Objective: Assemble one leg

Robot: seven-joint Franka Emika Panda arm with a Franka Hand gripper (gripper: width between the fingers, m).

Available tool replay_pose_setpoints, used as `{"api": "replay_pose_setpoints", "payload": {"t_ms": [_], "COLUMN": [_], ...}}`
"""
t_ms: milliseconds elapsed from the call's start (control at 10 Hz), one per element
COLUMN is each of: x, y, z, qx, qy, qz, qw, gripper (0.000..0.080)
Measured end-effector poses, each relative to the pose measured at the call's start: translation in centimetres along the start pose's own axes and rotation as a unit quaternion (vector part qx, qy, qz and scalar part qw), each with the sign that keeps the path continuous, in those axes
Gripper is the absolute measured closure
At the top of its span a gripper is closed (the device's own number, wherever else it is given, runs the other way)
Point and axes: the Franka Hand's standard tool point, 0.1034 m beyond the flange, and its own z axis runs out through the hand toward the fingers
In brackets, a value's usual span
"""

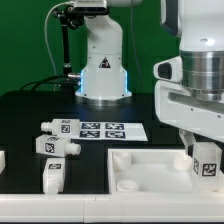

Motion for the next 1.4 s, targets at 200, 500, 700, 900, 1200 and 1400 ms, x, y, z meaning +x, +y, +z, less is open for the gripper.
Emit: {"api": "replay_pose_setpoints", "payload": {"t_ms": [200,500,700,900,1200,1400], "x": [0.13,0.58,0.56,0.59,0.65,0.97], "y": [0.07,-0.01,-0.16,-0.14,-0.08,0.12], "z": [-0.01,-0.23,-0.22,-0.22,-0.22,-0.24], "qx": [-0.002,-0.021,-0.020,-0.020,-0.017,-0.015], "qy": [0.002,0.021,0.022,0.022,0.024,0.025], "qz": [-0.073,-0.345,-0.420,-0.414,-0.308,-0.211], "qw": [0.997,0.938,0.907,0.910,0.951,0.977], "gripper": [0.0152,0.0150,0.0150,0.0276,0.0512,0.0512]}}
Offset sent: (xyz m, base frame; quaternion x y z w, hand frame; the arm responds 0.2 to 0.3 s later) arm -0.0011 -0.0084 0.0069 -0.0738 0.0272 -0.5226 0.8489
